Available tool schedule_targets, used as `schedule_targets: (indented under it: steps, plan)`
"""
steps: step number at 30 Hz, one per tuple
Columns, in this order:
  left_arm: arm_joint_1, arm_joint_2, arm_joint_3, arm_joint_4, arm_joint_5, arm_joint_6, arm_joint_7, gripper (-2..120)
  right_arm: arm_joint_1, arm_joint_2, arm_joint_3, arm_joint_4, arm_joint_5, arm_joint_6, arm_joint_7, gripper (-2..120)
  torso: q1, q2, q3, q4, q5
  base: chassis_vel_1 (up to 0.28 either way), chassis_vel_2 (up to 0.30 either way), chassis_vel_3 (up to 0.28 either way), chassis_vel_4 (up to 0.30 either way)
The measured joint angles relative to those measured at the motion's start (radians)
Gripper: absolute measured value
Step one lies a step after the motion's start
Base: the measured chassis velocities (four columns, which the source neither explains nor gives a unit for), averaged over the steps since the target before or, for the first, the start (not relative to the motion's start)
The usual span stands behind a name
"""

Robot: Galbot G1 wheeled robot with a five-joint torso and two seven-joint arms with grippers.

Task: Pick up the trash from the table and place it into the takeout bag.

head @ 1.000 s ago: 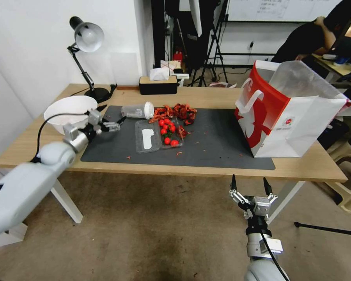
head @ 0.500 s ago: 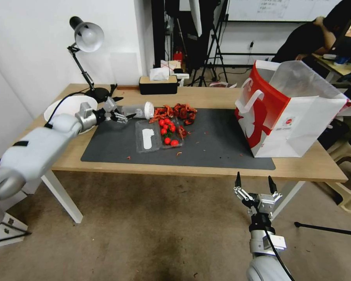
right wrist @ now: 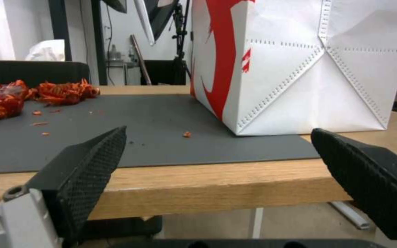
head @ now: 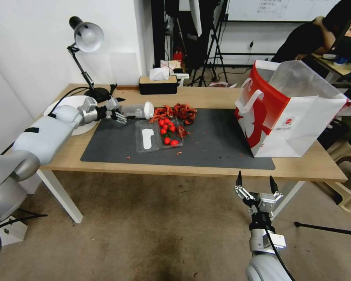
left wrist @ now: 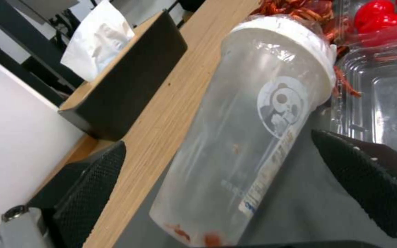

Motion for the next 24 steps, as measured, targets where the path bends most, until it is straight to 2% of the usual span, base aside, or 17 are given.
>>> schedule_targets:
  steps: [9, 24]
  plan:
    - [-0.055, -0.067, 0.026, 0.106, 0.021, 0.000, 0.045, 100, 0.009, 0.005, -0.005, -0.008, 0.000, -0.001, 0.000, 100, 0.000, 0.000, 0.000, 0.0002, 0.0000, 0.000, 0.000, 0.000, 0.000]
    - [-0.074, -0.116, 0.062, 0.143, 0.042, 0.026, 0.061, 100, 0.017, 0.002, -0.004, -0.016, 0.003, 0.005, 0.003, 100, 0.000, 0.000, 0.000, 0.0001, -0.0001, 0.000, 0.000, 0.000, 0.000]
